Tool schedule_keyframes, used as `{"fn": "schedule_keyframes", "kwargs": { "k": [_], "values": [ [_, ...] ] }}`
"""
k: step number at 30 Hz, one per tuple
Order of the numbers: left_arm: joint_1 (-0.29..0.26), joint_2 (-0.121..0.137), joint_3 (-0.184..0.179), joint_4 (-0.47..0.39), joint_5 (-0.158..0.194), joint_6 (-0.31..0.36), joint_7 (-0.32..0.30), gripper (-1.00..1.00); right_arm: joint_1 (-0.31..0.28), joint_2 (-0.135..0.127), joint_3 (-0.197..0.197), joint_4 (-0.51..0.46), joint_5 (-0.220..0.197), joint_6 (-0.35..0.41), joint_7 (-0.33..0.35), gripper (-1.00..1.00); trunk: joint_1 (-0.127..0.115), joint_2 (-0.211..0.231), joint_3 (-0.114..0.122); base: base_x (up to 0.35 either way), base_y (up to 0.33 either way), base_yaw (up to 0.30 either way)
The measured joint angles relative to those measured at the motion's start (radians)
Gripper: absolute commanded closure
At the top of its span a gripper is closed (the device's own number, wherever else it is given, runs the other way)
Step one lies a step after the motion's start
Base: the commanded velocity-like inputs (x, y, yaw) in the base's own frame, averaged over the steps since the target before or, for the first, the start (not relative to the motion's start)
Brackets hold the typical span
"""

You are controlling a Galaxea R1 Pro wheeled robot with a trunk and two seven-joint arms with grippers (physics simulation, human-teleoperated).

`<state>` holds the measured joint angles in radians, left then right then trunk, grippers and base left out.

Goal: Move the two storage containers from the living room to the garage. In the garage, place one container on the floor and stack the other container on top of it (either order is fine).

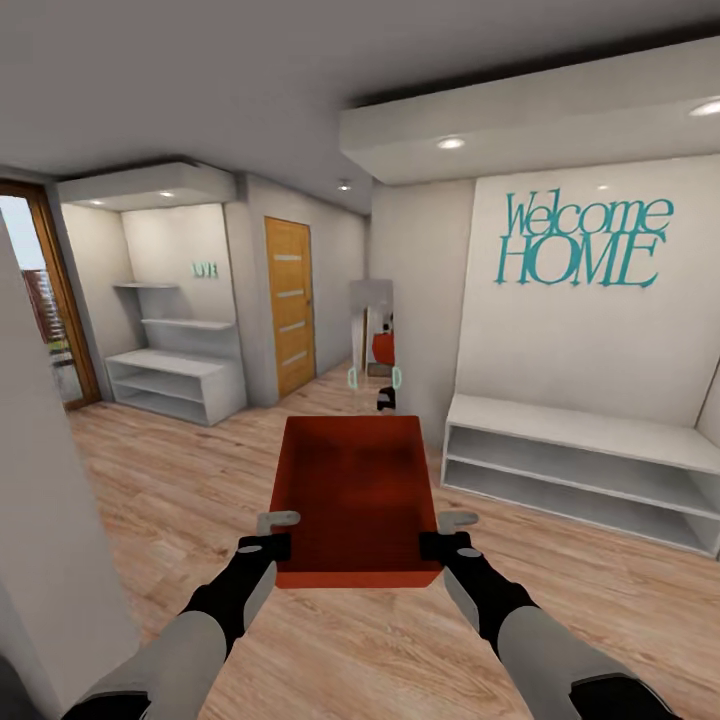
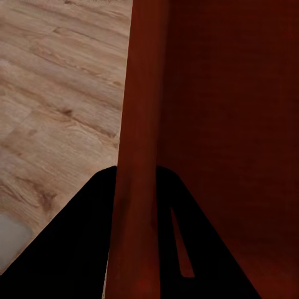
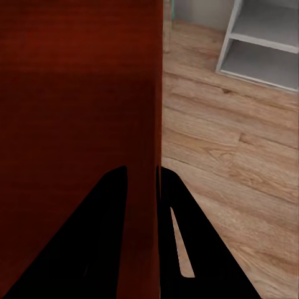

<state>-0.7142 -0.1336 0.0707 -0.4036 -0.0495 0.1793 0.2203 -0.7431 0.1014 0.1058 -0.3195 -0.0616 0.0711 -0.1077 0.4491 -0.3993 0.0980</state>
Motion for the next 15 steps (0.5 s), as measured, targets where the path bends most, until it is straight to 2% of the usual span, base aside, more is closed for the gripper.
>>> {"fn": "schedule_keyframes", "kwargs": {
  "k": [15],
  "values": [
    [0.000, 0.000, 0.008, 0.001, -0.006, 0.000, -0.004, 1.00, 0.000, 0.001, 0.001, 0.000, 0.000, 0.001, -0.002, 1.00, 0.000, 0.000, 0.000, 0.322, 0.000, 0.006]
  ]
}}
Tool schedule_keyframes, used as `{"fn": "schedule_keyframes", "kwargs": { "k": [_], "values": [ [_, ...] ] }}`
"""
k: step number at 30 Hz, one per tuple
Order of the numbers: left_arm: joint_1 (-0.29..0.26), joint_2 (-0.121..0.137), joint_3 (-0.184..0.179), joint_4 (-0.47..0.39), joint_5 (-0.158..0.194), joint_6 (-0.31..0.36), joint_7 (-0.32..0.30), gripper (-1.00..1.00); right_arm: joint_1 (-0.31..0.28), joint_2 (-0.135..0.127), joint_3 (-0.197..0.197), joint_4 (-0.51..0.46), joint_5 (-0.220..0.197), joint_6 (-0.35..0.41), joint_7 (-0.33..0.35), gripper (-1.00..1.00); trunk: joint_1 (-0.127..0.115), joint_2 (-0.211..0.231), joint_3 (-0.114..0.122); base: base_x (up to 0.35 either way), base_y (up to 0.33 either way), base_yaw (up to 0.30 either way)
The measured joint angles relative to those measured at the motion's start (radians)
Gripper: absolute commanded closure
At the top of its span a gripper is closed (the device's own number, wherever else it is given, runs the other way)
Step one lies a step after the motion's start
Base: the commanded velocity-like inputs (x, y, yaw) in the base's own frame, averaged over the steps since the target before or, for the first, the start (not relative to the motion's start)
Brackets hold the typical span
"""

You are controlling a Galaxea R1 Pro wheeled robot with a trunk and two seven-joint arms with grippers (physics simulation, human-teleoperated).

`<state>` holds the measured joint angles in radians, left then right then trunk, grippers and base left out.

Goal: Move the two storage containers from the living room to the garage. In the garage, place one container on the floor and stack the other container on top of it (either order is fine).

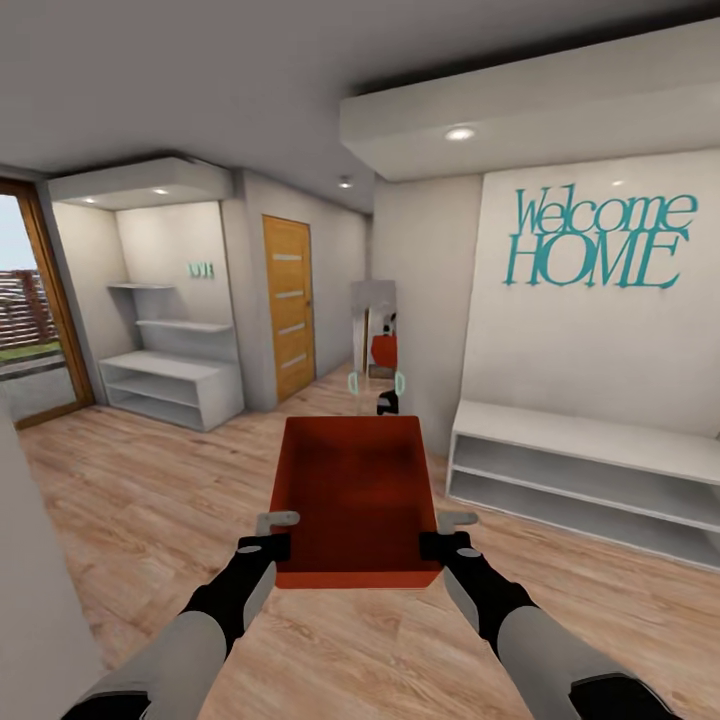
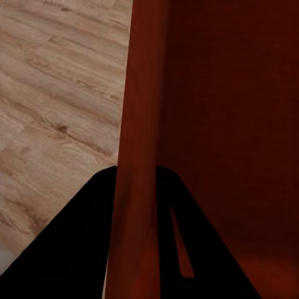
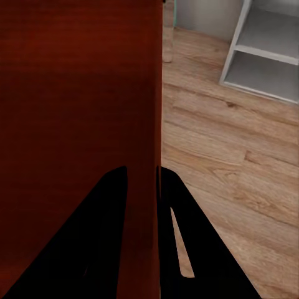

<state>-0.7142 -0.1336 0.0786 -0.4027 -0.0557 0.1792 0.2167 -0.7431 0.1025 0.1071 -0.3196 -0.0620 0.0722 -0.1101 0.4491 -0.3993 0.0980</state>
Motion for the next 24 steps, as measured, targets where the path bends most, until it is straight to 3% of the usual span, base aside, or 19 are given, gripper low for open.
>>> {"fn": "schedule_keyframes", "kwargs": {
  "k": [15, 24],
  "values": [
    [0.000, 0.000, 0.004, -0.001, -0.004, 0.000, -0.002, 1.00, 0.000, 0.001, 0.001, 0.000, -0.002, -0.001, -0.002, 1.00, 0.000, 0.000, 0.000, 0.322, 0.000, 0.006],
    [0.000, 0.000, -0.007, -0.001, 0.005, 0.000, 0.003, 1.00, 0.000, -0.001, 0.000, 0.000, -0.001, -0.001, 0.001, 1.00, 0.000, 0.000, 0.000, 0.322, 0.000, 0.243]
  ]
}}
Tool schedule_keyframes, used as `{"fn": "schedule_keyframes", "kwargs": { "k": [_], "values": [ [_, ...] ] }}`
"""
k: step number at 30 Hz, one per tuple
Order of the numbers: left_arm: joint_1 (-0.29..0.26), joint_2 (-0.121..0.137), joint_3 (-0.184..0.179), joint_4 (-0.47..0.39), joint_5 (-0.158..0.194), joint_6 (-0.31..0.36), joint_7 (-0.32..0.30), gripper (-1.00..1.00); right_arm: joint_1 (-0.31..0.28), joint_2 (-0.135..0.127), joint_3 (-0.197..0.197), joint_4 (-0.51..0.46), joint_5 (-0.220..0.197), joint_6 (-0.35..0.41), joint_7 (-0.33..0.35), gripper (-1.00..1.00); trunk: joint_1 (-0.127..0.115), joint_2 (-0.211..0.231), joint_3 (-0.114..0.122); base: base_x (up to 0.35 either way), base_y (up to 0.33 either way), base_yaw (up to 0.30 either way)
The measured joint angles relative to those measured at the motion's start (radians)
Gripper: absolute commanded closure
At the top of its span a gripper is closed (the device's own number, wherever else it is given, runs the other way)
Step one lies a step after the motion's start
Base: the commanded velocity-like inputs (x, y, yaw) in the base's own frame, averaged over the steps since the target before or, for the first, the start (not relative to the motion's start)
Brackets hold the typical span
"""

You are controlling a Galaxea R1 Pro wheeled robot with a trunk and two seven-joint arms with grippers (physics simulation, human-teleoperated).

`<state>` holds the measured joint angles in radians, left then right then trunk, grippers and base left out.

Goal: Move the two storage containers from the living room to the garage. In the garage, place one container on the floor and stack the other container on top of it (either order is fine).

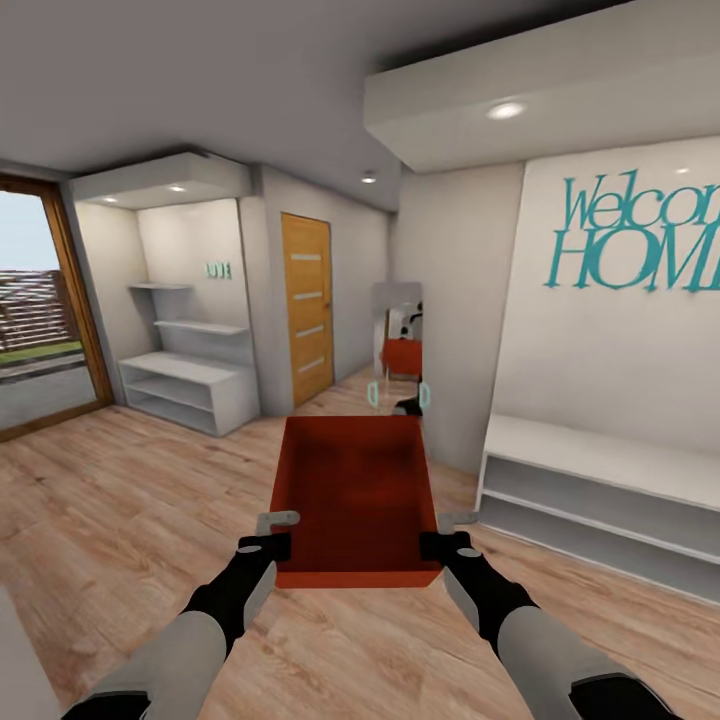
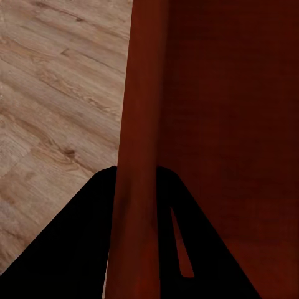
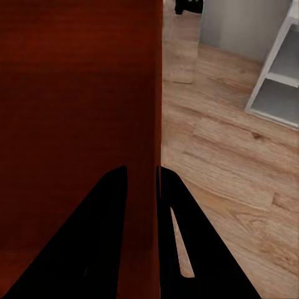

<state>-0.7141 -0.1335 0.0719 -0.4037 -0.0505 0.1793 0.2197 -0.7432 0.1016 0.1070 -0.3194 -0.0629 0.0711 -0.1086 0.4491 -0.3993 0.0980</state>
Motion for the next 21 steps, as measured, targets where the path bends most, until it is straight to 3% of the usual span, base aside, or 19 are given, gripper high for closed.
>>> {"fn": "schedule_keyframes", "kwargs": {
  "k": [9, 21],
  "values": [
    [0.000, 0.000, -0.001, 0.000, 0.001, 0.000, 0.001, 1.00, 0.000, 0.000, 0.000, 0.000, 0.000, 0.000, 0.001, 1.00, 0.000, 0.000, 0.000, 0.322, 0.000, 0.253],
    [0.000, 0.000, -0.001, 0.000, 0.001, 0.000, 0.000, 1.00, 0.000, 0.000, -0.001, 0.000, 0.001, 0.000, 0.001, 1.00, 0.000, 0.000, 0.000, 0.322, 0.000, 0.020]
  ]
}}
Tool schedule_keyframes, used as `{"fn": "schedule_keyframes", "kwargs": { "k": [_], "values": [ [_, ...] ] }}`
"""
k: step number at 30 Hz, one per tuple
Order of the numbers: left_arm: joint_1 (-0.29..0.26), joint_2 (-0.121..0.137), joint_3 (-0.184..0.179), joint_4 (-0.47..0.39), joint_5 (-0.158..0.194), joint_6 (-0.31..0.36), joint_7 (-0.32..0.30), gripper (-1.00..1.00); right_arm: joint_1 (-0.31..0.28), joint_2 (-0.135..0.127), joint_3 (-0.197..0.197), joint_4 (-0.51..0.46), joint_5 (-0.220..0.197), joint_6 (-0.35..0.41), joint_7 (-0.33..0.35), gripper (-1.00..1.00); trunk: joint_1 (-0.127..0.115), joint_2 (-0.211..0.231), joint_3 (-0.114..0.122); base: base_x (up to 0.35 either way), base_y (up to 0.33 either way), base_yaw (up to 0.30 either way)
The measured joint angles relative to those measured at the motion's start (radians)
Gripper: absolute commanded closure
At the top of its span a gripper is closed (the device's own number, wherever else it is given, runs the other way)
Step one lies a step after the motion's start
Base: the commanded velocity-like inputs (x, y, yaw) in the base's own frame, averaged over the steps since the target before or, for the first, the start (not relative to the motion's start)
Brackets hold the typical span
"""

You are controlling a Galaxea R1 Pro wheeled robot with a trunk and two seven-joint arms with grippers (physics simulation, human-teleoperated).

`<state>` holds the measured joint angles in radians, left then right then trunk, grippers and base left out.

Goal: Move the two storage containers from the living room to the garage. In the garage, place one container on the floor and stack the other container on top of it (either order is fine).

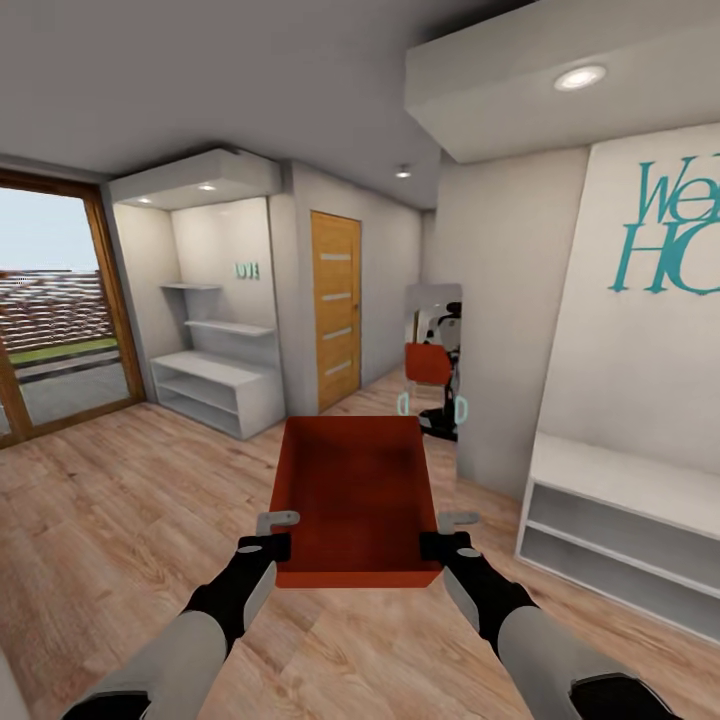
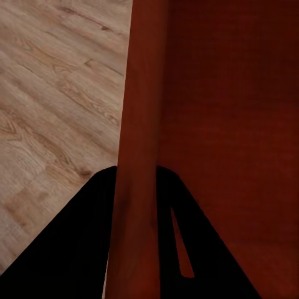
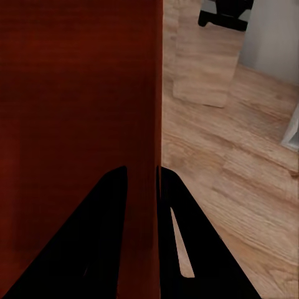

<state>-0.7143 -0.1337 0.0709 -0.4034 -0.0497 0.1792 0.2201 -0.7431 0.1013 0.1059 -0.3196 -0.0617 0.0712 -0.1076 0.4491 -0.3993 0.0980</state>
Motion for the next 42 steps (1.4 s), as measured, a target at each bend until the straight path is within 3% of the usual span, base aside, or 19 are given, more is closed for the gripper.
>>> {"fn": "schedule_keyframes", "kwargs": {
  "k": [11, 29, 42],
  "values": [
    [0.000, 0.000, 0.007, 0.000, -0.006, 0.000, -0.003, 1.00, 0.000, 0.001, 0.001, 0.000, 0.000, 0.000, -0.002, 1.00, 0.000, 0.000, 0.000, 0.322, 0.000, 0.011],
    [0.000, 0.000, -0.001, 0.000, 0.001, 0.000, 0.000, 1.00, 0.000, 0.000, 0.001, 0.000, -0.001, 0.000, 0.000, 1.00, 0.000, 0.000, 0.000, 0.322, 0.000, 0.249],
    [0.000, 0.000, 0.001, 0.000, -0.001, 0.000, 0.000, 1.00, 0.000, 0.000, 0.000, 0.000, 0.000, 0.000, 0.000, 1.00, 0.000, 0.000, 0.000, 0.322, 0.000, 0.020]
  ]
}}
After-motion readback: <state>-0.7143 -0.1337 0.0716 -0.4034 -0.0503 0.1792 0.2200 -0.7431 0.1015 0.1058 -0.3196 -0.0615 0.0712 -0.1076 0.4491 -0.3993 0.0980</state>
